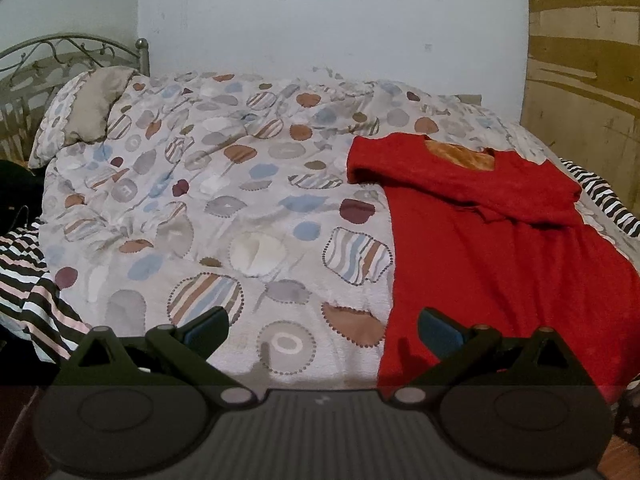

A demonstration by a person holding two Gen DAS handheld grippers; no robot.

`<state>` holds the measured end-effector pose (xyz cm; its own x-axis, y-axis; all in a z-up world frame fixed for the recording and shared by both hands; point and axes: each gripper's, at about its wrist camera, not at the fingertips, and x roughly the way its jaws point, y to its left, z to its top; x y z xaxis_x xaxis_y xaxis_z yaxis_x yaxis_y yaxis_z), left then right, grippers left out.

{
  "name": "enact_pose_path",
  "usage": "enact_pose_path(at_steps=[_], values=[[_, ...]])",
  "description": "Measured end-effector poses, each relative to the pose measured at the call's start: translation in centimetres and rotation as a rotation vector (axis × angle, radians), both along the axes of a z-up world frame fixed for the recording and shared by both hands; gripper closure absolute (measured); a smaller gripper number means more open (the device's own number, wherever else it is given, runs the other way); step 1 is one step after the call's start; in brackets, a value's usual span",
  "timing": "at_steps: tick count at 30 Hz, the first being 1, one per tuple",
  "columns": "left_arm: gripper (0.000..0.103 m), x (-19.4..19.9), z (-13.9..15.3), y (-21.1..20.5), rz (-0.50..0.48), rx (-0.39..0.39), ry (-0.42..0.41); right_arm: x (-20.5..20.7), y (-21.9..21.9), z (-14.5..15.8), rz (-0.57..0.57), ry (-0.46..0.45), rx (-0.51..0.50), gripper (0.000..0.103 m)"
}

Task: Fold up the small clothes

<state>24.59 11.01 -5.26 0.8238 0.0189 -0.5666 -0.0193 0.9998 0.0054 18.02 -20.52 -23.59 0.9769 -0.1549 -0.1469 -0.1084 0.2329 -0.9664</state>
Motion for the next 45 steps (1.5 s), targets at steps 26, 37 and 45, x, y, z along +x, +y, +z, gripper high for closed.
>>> enact_pose_path(at_steps=[26,37,45], values=[[0.0,-0.6,-0.4,-1.4,-0.081,-0.034,-0.007,-0.9,-1.7,8.4,0.063,0.156,0.099,0.099],[0.0,-3.8,-1.0,-6.0,-0.424,-0.086,-0.13,1.6,-2.0,19.2,0.045,0.244,0.525,0.1],[0.0,-4.6,-3.5,-12.3,-0.588,0.004,-0.117,3.9,-2.0,23.8,0.032,0.304,0.772,0.1]])
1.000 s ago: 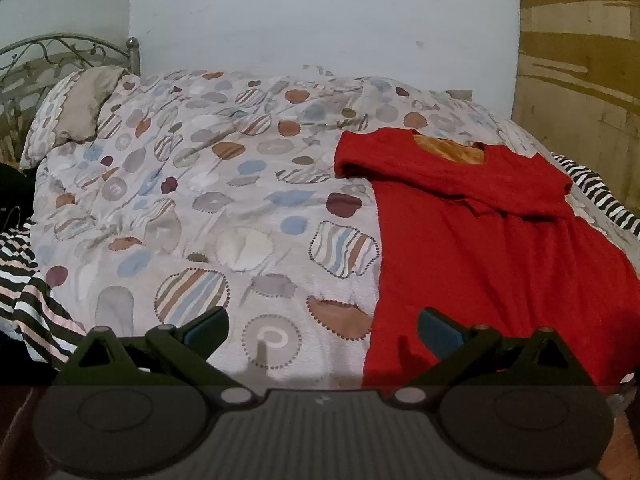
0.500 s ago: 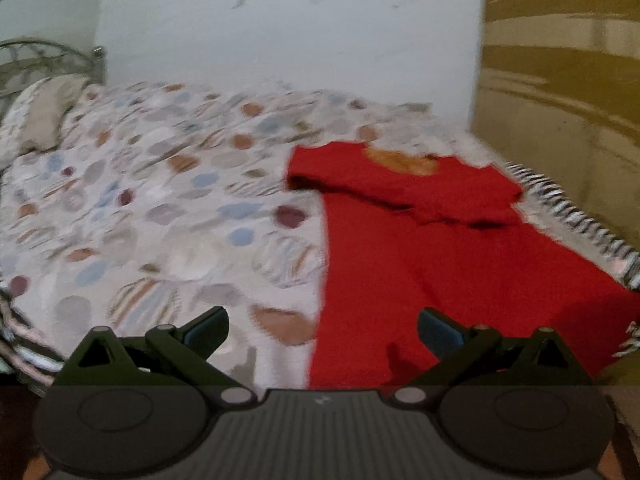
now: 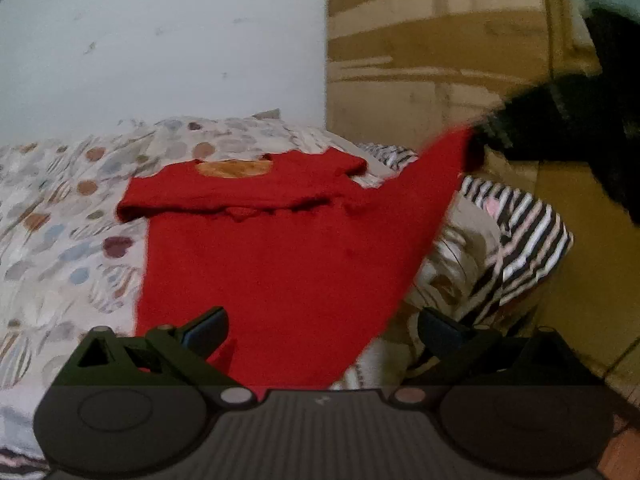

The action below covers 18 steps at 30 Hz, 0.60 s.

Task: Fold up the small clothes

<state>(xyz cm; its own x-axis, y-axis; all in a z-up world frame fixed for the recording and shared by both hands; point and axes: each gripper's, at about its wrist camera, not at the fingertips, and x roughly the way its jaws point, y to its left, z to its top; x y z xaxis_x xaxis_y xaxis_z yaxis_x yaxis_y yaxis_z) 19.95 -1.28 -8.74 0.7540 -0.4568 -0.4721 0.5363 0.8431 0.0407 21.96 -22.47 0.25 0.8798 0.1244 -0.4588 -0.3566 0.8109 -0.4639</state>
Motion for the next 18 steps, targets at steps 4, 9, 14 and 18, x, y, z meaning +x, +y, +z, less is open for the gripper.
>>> enact_pose_path(at_steps=[4,9,14,18], values=[[0.0,0.3,-1.4,-3.7,-0.007,0.112,-0.056,1.3,0.0,1.5,-0.007,0.01,0.063,0.1],[0.001,2.3,-2.7,-7.1,0.1,0.238,-0.117,1.9,0.0,2.2,-0.014,0.009,0.113,0.1],[0.006,3.7,-2.7,-6.0,0.185,0.222,-0.095,2.0,-0.2,2.5,-0.026,-0.008,0.14,0.1],[0.009,3.7,-3.1,-4.1,0.222,0.279,-0.089,2.0,-0.7,2.7,-0.04,-0.025,0.169,0.1]])
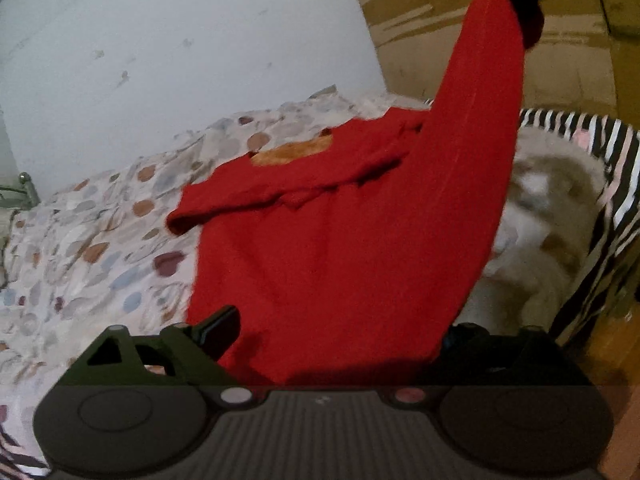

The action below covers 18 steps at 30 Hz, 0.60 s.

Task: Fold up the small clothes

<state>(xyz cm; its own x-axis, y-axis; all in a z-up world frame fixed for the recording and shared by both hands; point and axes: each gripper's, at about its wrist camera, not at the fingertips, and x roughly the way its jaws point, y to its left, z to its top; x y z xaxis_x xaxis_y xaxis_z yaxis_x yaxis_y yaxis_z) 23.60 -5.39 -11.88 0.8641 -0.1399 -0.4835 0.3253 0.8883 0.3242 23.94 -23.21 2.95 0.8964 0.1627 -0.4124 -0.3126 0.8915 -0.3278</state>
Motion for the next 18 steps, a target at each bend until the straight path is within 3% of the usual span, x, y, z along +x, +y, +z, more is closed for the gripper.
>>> enact_pose_path(at_steps=[9,18], values=[[0.028,-1.6,-0.7,3.9,0.05,0.112,-0.036,-0.1,-1.0,0.8,-0.034,-0.033,0.042,0.1],[0.053,-2.9,-1.1,5.1,-0.011,0.171,-0.074,-0.6,-1.5,-0.1,-0.068,-0.013,0.056,0.1]])
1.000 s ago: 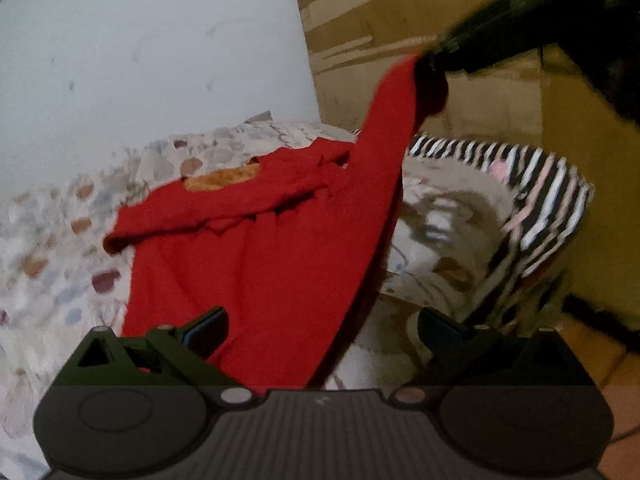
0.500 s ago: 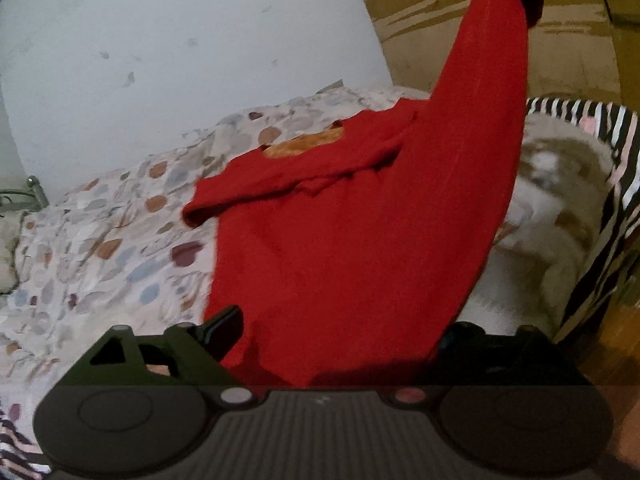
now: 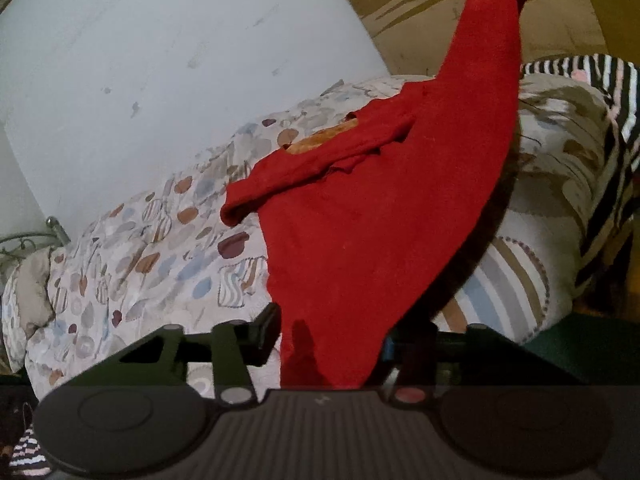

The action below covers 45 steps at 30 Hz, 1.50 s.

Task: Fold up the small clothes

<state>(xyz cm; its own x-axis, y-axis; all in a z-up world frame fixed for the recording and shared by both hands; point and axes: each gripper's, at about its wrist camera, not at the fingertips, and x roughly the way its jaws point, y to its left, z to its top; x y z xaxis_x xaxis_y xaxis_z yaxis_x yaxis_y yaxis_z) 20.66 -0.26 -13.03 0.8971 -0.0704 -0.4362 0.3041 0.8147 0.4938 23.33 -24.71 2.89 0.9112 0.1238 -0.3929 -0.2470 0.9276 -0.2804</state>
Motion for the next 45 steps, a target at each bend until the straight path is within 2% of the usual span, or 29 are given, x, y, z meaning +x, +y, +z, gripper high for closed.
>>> enact_pose_path(at_steps=[9,10,11,14,18,22,25,29,33,37,40,45], values=[[0.077,0.2,-0.5,1.1,0.003,0.025,0.025,-1.0,-0.2,-1.1,-0.02,0.011,-0.004,0.1],[0.092,0.3,-0.5,1.3,0.008,0.014,0.035,-1.1,-0.3,-1.2,-0.021,0.012,-0.004,0.1],[0.098,0.4,-0.3,1.6,0.012,-0.02,0.049,-1.3,-0.3,-1.4,-0.023,0.012,-0.004,0.1],[0.098,0.4,1.5,2.7,0.043,-0.181,0.031,-1.7,-0.6,-1.9,-0.037,0.006,0.009,0.1],[0.099,0.3,4.5,3.9,0.082,-0.324,-0.058,-2.5,-1.1,-2.6,-0.078,-0.014,0.029,0.1],[0.099,-0.8,7.5,5.1,0.088,-0.422,-0.2,-4.0,-1.7,-3.2,-0.121,-0.08,0.071,0.1],[0.099,-1.8,9.3,5.2,0.062,-0.463,-0.269,-5.8,-1.8,-3.2,-0.138,-0.156,0.105,0.1],[0.099,-3.4,11.6,5.5,0.027,-0.517,-0.295,-7.8,-2.1,-2.2,-0.162,-0.226,0.14,0.101],[0.099,-6.1,14.1,5.9,-0.005,-0.512,-0.354,-10.9,-2.3,0.2,-0.16,-0.29,0.156,0.101],[0.099,-8.7,16.2,6.5,-0.021,-0.522,-0.348,-14.0,-2.0,2.5,-0.149,-0.335,0.159,0.101],[0.099,-10.2,17.6,6.6,-0.033,-0.484,-0.349,-16.0,-1.5,3.7,-0.141,-0.354,0.149,0.101],[0.099,-8.8,19.1,6.3,-0.066,-0.483,-0.28,-15.8,-1.9,4.4,-0.154,-0.351,0.166,0.101]])
